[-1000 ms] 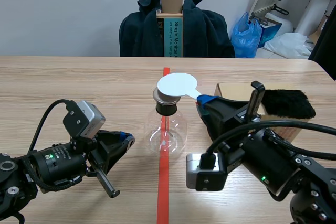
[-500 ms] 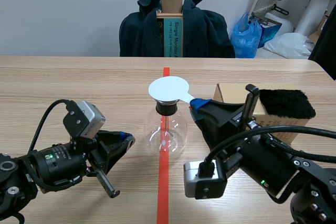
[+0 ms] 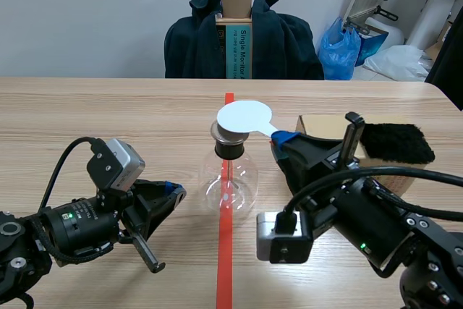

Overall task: Do the electroscope experiment.
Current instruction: 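Move the plate toward and away from the electroscope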

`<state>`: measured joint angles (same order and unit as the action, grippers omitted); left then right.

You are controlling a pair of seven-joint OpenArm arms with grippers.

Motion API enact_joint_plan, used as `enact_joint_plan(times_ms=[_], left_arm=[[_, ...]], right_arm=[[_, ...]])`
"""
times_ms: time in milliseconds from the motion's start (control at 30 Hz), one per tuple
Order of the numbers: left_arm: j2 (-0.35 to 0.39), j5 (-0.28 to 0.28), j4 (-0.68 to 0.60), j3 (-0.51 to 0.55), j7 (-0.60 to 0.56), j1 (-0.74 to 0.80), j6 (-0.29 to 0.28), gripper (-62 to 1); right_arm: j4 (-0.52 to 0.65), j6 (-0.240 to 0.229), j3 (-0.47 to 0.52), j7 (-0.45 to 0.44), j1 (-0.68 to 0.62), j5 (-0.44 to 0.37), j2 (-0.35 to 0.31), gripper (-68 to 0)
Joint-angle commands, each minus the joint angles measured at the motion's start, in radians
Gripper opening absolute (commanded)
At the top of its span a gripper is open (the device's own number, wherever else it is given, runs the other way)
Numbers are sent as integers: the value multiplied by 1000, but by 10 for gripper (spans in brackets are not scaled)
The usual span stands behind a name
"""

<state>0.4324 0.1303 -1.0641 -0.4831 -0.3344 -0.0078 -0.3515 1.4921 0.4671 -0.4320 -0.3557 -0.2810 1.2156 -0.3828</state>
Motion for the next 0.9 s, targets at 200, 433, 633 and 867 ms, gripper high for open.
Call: enact_joint_plan(times_ms=[200,433,633,867], left_arm=[[-5,6,-27,11,-13,5,-2,-592],[-5,6,-27,11,-13,5,-2,-592],[-5,6,-27,11,-13,5,-2,-592],[-8,6,-27,11,-13,5,-2,-592]], right_arm=[[13,15,7,153,10,-6,-13,-667],[13,14,7,264,10,-6,-13,-667],[13,14,7,294,10,-6,-13,-667],[13,14,7,232,10,-6,-13,-667]])
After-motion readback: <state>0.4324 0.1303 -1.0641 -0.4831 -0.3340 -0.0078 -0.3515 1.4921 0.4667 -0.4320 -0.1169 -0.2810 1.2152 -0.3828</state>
